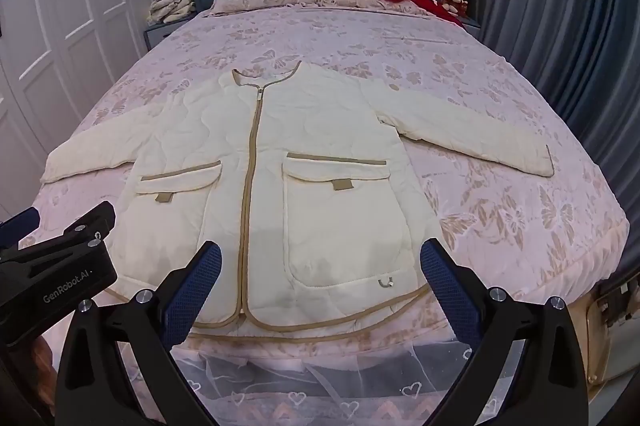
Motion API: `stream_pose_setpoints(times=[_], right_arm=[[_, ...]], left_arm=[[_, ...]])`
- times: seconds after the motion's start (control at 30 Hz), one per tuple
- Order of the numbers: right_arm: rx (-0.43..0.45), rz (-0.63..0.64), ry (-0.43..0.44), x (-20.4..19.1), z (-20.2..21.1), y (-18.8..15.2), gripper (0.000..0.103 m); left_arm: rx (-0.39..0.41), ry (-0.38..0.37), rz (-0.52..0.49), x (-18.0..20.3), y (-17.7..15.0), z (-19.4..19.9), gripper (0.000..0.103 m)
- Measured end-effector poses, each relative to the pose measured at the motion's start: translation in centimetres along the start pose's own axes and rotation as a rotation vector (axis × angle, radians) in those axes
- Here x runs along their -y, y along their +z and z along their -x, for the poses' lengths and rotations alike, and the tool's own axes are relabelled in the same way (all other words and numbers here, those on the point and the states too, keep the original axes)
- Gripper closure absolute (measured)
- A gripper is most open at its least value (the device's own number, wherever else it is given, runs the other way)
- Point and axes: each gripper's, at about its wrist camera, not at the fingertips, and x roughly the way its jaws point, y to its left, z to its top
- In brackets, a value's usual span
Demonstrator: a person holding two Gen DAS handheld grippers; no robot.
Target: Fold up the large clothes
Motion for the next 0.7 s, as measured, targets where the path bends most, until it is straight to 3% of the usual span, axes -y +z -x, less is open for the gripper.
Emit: stream_pose_setpoints(times=[0.7], right_arm=[[-0.004, -0.001, 0.001, -0.47, -0.13, 0.71, 0.005]], left_arm=[[-0.016, 0.004, 0.012, -0.26, 0.22, -0.81, 0.005]])
